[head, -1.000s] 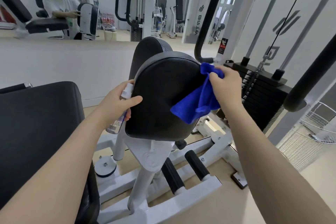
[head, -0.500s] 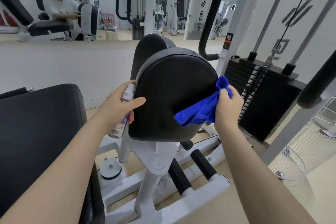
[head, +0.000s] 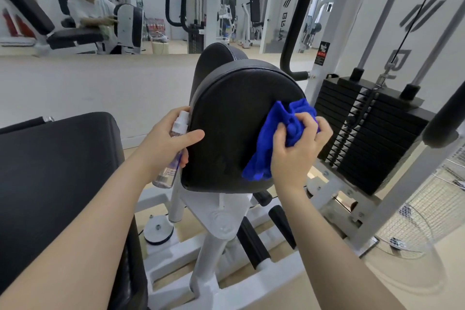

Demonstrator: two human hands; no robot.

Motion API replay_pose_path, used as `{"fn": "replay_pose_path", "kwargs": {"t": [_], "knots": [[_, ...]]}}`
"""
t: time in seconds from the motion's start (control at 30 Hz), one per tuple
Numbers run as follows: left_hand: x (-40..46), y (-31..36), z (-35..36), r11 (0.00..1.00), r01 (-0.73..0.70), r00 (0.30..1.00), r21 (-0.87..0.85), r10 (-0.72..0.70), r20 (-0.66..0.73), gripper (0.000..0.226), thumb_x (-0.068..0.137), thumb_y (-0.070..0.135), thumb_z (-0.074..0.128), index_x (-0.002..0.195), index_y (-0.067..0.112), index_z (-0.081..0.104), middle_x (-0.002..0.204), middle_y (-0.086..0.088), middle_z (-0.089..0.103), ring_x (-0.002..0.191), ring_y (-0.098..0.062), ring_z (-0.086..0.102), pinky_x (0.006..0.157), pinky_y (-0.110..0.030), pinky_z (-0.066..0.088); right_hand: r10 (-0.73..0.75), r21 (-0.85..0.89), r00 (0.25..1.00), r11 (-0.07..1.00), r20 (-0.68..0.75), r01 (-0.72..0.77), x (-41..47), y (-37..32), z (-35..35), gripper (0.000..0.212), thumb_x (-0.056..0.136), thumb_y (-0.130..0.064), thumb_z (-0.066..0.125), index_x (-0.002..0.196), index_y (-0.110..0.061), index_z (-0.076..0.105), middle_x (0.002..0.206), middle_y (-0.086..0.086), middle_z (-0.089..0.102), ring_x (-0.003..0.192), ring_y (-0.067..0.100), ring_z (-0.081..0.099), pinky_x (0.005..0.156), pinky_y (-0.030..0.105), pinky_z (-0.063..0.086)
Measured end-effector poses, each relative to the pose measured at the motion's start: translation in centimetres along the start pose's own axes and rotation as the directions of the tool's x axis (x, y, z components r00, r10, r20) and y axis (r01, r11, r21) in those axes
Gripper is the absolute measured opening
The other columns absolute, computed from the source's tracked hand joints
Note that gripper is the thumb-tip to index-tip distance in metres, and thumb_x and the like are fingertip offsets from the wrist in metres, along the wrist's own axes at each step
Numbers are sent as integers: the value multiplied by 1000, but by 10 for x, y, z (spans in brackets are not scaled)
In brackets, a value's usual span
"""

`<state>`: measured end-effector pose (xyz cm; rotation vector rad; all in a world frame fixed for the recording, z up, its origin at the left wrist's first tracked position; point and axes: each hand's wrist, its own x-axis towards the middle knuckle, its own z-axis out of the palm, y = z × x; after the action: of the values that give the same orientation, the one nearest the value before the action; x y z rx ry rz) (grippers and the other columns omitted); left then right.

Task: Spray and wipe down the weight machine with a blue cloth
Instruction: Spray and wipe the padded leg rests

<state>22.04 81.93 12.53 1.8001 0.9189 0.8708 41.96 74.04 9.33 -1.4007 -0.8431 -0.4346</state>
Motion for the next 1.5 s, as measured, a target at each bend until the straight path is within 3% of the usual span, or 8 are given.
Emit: {"fn": "replay_pose_path", "kwargs": {"t": [0.2, 0.33, 0.53, 0.63, 0.83, 1.07, 1.3, 1.5], "knots": [[-2, -5, -3, 999, -1, 1000, -53, 2, 5, 42, 90, 29, 57, 127, 34, 40, 71, -6, 57, 44, -12, 53, 52, -24, 51, 5, -79, 999, 997, 35, -2, -11, -8, 2, 30, 80, -11, 62, 109, -8, 60, 120, 13, 46, 111, 26, 45, 97, 31, 38], [3, -5, -2, 998, 6, 999, -65, -3, 35, 38, 90, 29, 56, 124, 37, 41, 72, -4, 59, 43, -10, 53, 51, -22, 51, -305, -116, 952, 947, -25, 300, 12, -48, 18, 34, 76, -6, 58, 109, -8, 65, 118, 15, 56, 104, 26, 47, 92, 26, 37], [16, -9, -1, 984, -3, 996, -178, 20, 92, 37, 93, 13, 53, 126, 27, 49, 66, 0, 58, 44, -12, 48, 42, -25, 43, -699, -85, 576, 602, 424, 794, -41, -33, 34, 29, 76, -1, 67, 103, -12, 70, 109, 5, 54, 90, 24, 51, 78, 36, 44], [22, -11, -2, 972, 31, 990, -233, 2, 140, 31, 90, 16, 57, 118, 28, 51, 55, 4, 57, 41, -12, 47, 41, -24, 43, -844, -132, 368, 345, 390, 929, -7, -27, 21, 20, 92, -8, 52, 99, -13, 70, 112, 5, 48, 84, 25, 52, 77, 37, 45], [29, -15, -2, 966, 76, 985, -248, -35, 168, 38, 90, 23, 54, 128, 29, 48, 71, -1, 57, 43, -12, 49, 44, -25, 44, -741, -329, 652, 582, 163, 744, -5, -21, 27, 24, 85, -8, 59, 106, -20, 56, 119, 1, 44, 93, 24, 47, 81, 36, 41], [26, -11, -4, 948, 92, 987, -304, -46, 157, 33, 85, 34, 49, 117, 27, 53, 75, 0, 52, 40, -14, 46, 41, -22, 41, -799, -248, 459, 389, 388, 887, 6, -23, 16, 19, 84, -7, 56, 95, -17, 68, 116, 2, 48, 87, 23, 45, 73, 34, 40], [18, 2, 2, 966, 121, 990, -228, -101, 100, 15, 95, 33, 41, 98, 26, 53, 85, 3, 51, 40, -10, 48, 40, -18, 42, -647, -350, 727, 642, 231, 683, 6, -39, 12, 21, 79, -7, 59, 95, -14, 70, 118, 2, 44, 86, 24, 45, 72, 35, 38], [17, 5, 4, 958, 156, 987, -240, -142, 75, 25, 80, 52, 49, 88, 30, 57, 60, -5, 52, 38, -12, 49, 47, -23, 42, -765, -192, 390, 341, 512, 920, -15, -32, 11, 41, 97, -10, 28, 91, -16, 68, 115, 7, 51, 78, 28, 54, 68, 38, 42]]}}
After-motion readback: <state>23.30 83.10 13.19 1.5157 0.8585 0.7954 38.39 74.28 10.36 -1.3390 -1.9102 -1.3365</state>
